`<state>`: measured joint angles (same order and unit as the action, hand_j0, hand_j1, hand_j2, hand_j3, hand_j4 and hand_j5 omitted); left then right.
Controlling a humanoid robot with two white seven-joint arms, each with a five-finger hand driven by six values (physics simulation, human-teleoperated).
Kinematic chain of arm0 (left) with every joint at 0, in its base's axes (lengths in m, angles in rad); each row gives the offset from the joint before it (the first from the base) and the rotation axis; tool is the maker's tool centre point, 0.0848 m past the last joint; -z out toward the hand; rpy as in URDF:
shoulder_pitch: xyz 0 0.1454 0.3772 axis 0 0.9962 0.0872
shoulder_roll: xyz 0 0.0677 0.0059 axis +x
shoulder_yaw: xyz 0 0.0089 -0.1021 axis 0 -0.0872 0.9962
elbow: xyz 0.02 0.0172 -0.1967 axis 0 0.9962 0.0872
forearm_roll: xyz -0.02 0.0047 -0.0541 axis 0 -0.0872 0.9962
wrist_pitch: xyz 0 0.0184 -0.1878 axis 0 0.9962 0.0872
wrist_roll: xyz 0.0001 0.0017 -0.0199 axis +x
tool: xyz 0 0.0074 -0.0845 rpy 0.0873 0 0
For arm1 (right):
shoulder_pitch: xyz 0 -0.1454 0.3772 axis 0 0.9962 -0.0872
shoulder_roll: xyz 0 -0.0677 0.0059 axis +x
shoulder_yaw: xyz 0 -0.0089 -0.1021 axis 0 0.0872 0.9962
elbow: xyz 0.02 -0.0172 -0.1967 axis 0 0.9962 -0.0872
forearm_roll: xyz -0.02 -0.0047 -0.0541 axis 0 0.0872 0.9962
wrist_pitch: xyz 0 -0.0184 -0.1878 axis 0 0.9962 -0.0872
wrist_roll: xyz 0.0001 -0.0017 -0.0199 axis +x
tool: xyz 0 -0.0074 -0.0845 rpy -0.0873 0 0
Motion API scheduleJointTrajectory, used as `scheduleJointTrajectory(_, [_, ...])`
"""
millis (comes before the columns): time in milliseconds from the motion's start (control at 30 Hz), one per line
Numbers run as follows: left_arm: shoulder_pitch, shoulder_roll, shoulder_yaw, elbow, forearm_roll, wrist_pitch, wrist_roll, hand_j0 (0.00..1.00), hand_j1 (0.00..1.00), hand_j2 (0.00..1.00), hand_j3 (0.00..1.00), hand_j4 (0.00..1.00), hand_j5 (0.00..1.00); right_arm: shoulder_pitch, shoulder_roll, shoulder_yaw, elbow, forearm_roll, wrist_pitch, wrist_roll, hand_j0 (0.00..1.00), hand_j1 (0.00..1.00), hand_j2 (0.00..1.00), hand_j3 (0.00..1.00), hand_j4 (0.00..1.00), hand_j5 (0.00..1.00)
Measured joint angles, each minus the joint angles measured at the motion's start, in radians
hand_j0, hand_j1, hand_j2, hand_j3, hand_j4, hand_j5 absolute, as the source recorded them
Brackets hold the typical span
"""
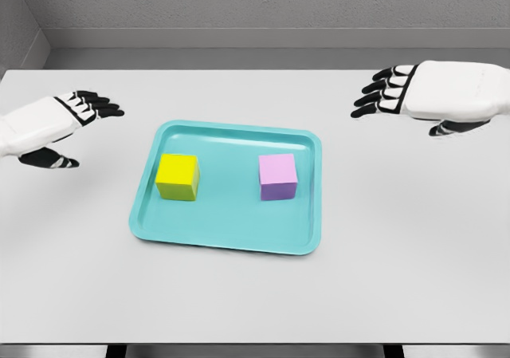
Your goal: Push two cubes
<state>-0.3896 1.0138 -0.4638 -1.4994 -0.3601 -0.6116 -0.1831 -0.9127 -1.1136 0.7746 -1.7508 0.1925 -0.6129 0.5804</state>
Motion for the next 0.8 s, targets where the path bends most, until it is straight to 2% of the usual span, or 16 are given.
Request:
scheduleJointTrajectory(33, [-0.003,0.000,-0.002,0.001,0.000,0.000,-0.013,1.00,1.00,1.00,1.00,1.00,1.00,0.000,0.012,0.002,0.002,0.003,0.000,0.009,0.80,0.80,0.80,0.80,0.80,0.80])
scheduleJointTrajectory(133, [-0.008,-0.001,-0.007,0.004,-0.001,0.000,-0.035,1.00,1.00,1.00,1.00,1.00,1.00,0.000,0.064,0.017,0.013,0.048,0.000,0.023,0.88,0.88,0.88,0.88,0.88,0.88])
scheduleJointTrajectory(200, [-0.011,-0.001,-0.008,0.005,-0.006,0.000,-0.042,1.00,1.00,1.00,1.00,1.00,1.00,0.000,0.087,0.046,0.019,0.075,0.000,0.027,0.86,0.86,0.86,0.86,0.86,0.86])
scheduleJointTrajectory(267, [-0.029,-0.003,-0.008,0.004,-0.040,0.000,-0.045,0.85,0.85,0.85,0.85,0.85,0.85,0.000,0.099,0.076,0.027,0.100,0.000,0.029,0.82,0.82,0.82,0.82,0.82,0.82])
scheduleJointTrajectory(300, [-0.032,-0.004,-0.009,0.003,-0.060,0.000,-0.046,0.74,0.74,0.74,0.74,0.74,0.74,0.000,0.103,0.092,0.036,0.112,0.000,0.029,0.75,0.75,0.75,0.75,0.75,0.75])
scheduleJointTrajectory(367, [-0.034,-0.005,-0.009,0.002,-0.095,0.000,-0.048,0.69,0.69,0.69,0.69,0.69,0.69,0.012,0.105,0.118,0.050,0.143,-0.001,0.030,0.75,0.75,0.75,0.75,0.75,0.75])
scheduleJointTrajectory(600, [-0.038,-0.016,-0.015,0.011,-0.144,0.000,-0.049,0.68,0.68,0.68,0.68,0.68,0.68,0.023,0.112,0.174,0.091,0.214,-0.001,0.031,0.75,0.75,0.75,0.75,0.75,0.75])
scheduleJointTrajectory(700, [-0.038,-0.036,-0.034,0.014,-0.168,0.000,-0.049,0.68,0.68,0.68,0.68,0.68,0.68,0.023,0.131,0.178,0.112,0.230,0.000,0.031,0.68,0.68,0.68,0.68,0.68,0.68])
scheduleJointTrajectory(800, [-0.038,-0.049,-0.053,0.015,-0.182,0.000,-0.049,0.68,0.68,0.68,0.68,0.68,0.68,0.025,0.166,0.180,0.144,0.243,0.000,0.031,0.68,0.68,0.68,0.68,0.68,0.68])
